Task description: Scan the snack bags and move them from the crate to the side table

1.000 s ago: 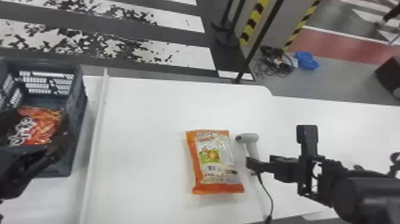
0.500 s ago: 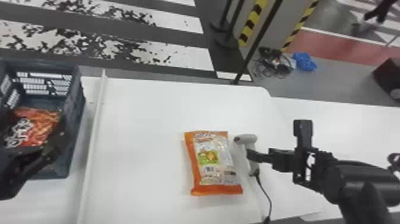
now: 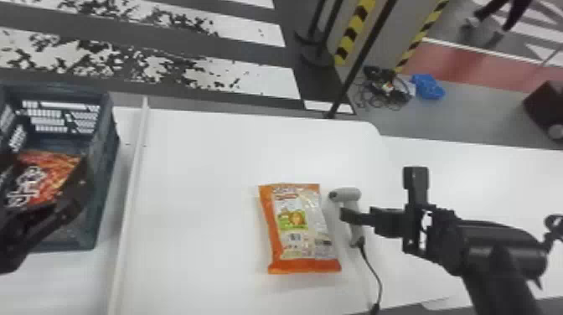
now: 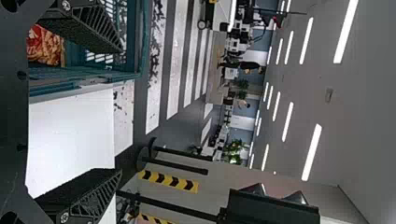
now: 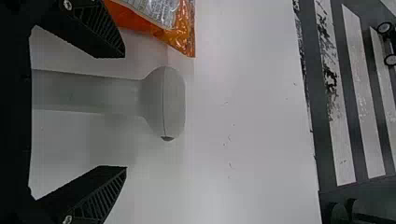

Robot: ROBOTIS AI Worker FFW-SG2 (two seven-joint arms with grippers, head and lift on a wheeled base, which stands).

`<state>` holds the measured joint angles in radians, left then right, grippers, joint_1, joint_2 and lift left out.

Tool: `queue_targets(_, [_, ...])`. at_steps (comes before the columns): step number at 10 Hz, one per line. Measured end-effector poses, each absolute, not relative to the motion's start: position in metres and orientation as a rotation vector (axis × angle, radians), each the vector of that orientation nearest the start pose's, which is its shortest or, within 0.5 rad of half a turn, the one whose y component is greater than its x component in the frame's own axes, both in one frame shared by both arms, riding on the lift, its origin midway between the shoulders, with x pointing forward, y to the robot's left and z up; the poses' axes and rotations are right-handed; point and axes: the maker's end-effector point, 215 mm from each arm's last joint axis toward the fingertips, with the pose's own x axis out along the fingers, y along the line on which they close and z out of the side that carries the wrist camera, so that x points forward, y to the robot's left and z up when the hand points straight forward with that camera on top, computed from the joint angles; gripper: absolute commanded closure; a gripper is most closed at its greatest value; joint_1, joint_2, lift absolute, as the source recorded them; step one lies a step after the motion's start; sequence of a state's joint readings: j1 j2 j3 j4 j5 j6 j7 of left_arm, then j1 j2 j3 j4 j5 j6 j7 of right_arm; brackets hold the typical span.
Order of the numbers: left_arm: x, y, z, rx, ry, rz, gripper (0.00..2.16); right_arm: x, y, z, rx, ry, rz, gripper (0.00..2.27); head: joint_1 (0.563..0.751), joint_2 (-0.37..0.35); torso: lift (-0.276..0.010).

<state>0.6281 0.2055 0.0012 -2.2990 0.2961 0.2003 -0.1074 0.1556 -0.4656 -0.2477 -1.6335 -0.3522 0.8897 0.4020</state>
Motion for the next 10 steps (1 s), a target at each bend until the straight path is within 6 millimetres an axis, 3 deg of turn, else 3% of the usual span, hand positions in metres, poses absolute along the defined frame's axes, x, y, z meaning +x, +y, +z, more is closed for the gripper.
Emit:
queue_targets(1, [0.408,0.19,-0.309,-0.127,0.113,-0.261,0.09,0.433,-0.417,-0.535,0.14,0.883,0.143,0.74,0.695,-0.299,-0.087])
queue_targets(2, [0.409,0.19,-0.31,-0.127,0.114,-0.262,0.09,0.432,-0.416,-0.541,0.142,0.893,0.147,2.16,0.695,-0.295,-0.087])
queue_targets(7, [0.407,0.186,-0.308,-0.131,0.113,-0.271,0.09,0.429,-0.43,-0.536,0.107,0.86,0.123,2.24,0.695,-0.318,-0.087])
queue_targets(10, [0.412,0.183,-0.303,-0.132,0.101,-0.273,0.09,0.41,-0.43,-0.508,0.072,0.832,0.082,2.25,0.695,-0.329,-0.087])
